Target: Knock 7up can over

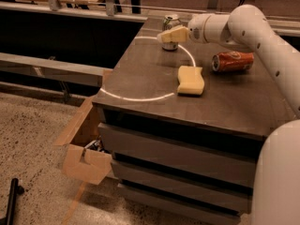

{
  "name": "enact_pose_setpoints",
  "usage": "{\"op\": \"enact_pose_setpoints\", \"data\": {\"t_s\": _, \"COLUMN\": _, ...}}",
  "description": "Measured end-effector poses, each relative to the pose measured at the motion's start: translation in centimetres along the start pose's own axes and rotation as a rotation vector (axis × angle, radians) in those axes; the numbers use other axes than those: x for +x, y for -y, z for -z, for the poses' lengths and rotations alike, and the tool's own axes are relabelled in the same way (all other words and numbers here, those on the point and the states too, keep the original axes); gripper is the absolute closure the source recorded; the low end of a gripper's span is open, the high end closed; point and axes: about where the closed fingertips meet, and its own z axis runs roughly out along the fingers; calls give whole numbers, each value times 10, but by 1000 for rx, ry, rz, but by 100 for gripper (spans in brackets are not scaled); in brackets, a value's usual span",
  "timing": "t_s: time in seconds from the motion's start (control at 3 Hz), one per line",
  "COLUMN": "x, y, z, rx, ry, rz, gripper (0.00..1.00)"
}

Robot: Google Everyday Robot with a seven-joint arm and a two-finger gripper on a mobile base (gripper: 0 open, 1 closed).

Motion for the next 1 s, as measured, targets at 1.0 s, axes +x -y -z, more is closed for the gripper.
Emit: {"op": "enact_pose_setpoints", "data": {"t_s": 1.0, "x": 4, "y": 0, "z": -30, "rx": -109, "ry": 30, "rz": -23, "gripper": 44}}
